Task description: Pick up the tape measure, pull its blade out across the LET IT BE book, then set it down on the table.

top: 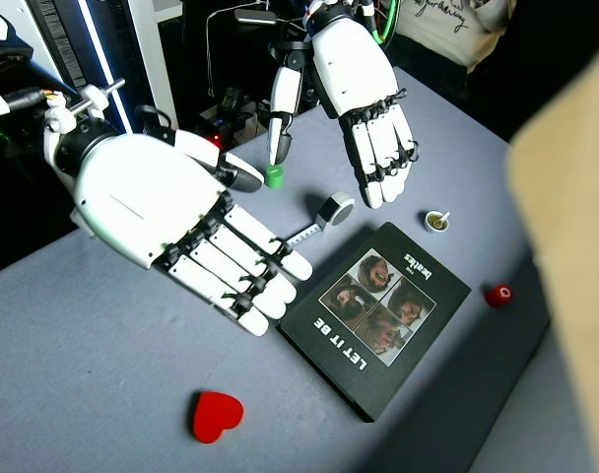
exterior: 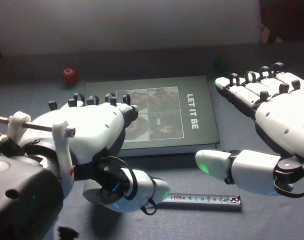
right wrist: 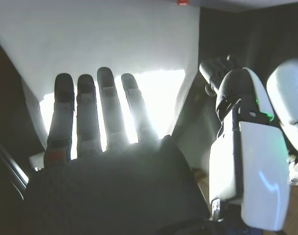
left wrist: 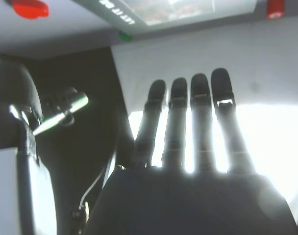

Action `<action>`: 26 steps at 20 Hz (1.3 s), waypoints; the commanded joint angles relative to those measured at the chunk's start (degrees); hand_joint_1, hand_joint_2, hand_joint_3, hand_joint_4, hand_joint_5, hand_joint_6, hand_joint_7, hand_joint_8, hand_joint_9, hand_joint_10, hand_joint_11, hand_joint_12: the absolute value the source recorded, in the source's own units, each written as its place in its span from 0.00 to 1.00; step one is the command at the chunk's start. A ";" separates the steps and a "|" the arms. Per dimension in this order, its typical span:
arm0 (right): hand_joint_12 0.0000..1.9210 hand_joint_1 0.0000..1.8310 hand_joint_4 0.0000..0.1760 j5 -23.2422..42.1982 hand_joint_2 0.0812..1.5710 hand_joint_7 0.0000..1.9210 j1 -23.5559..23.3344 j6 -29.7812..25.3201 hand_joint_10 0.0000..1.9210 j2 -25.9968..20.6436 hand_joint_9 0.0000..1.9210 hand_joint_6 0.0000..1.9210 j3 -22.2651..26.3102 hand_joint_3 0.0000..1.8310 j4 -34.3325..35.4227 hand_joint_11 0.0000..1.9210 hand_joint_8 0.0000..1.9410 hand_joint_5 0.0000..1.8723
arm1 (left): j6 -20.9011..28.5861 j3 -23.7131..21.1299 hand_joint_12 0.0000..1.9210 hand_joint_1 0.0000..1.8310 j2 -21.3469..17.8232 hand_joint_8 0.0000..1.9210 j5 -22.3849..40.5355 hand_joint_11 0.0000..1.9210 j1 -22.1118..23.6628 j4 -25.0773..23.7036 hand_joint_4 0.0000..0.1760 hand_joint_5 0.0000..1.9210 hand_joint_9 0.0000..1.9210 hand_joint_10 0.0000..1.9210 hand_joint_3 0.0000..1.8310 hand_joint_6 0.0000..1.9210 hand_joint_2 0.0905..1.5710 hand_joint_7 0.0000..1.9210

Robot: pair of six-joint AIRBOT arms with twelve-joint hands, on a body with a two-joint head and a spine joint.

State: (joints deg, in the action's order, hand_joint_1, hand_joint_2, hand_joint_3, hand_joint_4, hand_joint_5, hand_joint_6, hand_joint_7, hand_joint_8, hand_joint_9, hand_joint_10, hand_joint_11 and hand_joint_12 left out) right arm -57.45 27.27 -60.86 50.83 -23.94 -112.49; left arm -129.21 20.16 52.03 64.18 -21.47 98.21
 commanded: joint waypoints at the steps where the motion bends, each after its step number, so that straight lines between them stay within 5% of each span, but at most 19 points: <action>1: 0.14 0.03 0.06 -2.77 0.64 0.04 -0.62 -0.41 0.00 -0.13 0.02 0.00 0.10 0.00 -4.65 0.00 0.00 0.01 | 2.23 -0.03 0.33 0.43 -0.07 0.00 0.56 0.00 0.19 -5.39 0.00 0.10 0.08 0.00 0.00 0.00 0.59 0.08; 6: 0.19 0.03 0.04 -2.73 0.64 0.05 0.31 -0.67 0.00 -0.12 0.03 0.00 0.11 0.00 -6.53 0.00 0.00 0.01 | 17.56 0.09 0.32 0.55 -0.60 0.00 5.48 0.00 -2.87 -11.59 0.00 0.10 0.08 0.00 0.00 0.00 0.59 0.07; 9: 0.26 0.04 0.02 -3.39 0.64 0.07 0.60 -1.59 0.01 -0.01 0.05 0.01 0.11 0.00 -8.87 0.00 0.00 0.05 | 24.14 -1.17 0.35 0.60 -0.61 0.00 15.70 0.00 -7.05 -20.05 0.00 0.10 0.08 0.00 0.00 0.00 0.56 0.08; 12: 0.28 0.04 0.02 -3.50 0.64 0.08 1.27 -1.84 0.00 -0.01 0.05 0.00 0.12 0.00 -10.38 0.00 0.00 0.05 | 33.57 -2.91 0.38 0.63 -0.65 0.00 22.80 0.00 -10.81 -22.63 0.00 0.10 0.10 0.00 0.00 0.00 0.58 0.10; 19: 0.28 0.03 0.00 -3.57 0.66 0.08 1.44 -2.29 0.00 -0.01 0.05 0.00 0.12 0.00 -10.63 0.00 0.00 0.05 | 57.47 -4.42 0.38 0.62 -0.21 0.00 21.98 0.00 -21.95 -24.82 0.00 0.10 0.10 0.00 0.00 0.00 0.58 0.10; 23: 0.28 0.04 0.00 -3.64 0.65 0.08 1.36 -2.78 0.00 0.00 0.06 0.00 0.13 0.00 -10.85 0.00 0.00 0.05 | 68.46 -0.94 0.37 0.62 0.69 0.01 12.46 0.00 -29.79 -37.02 0.00 0.11 0.11 0.01 0.00 0.00 0.59 0.11; 26: 0.27 0.04 0.00 -3.65 0.65 0.08 1.37 -3.04 0.00 0.00 0.06 0.00 0.29 0.00 -10.99 0.00 0.00 0.05 | 70.02 1.39 0.38 0.61 0.45 0.00 10.61 0.00 -32.37 -43.31 0.00 0.10 0.11 0.00 0.00 0.00 0.60 0.11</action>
State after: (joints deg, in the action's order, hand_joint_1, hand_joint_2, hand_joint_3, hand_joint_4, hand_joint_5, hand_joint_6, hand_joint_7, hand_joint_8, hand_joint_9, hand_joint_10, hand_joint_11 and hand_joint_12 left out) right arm -57.43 29.23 -63.26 50.92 -23.94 -118.39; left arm -59.57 21.52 52.64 70.89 -54.28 57.91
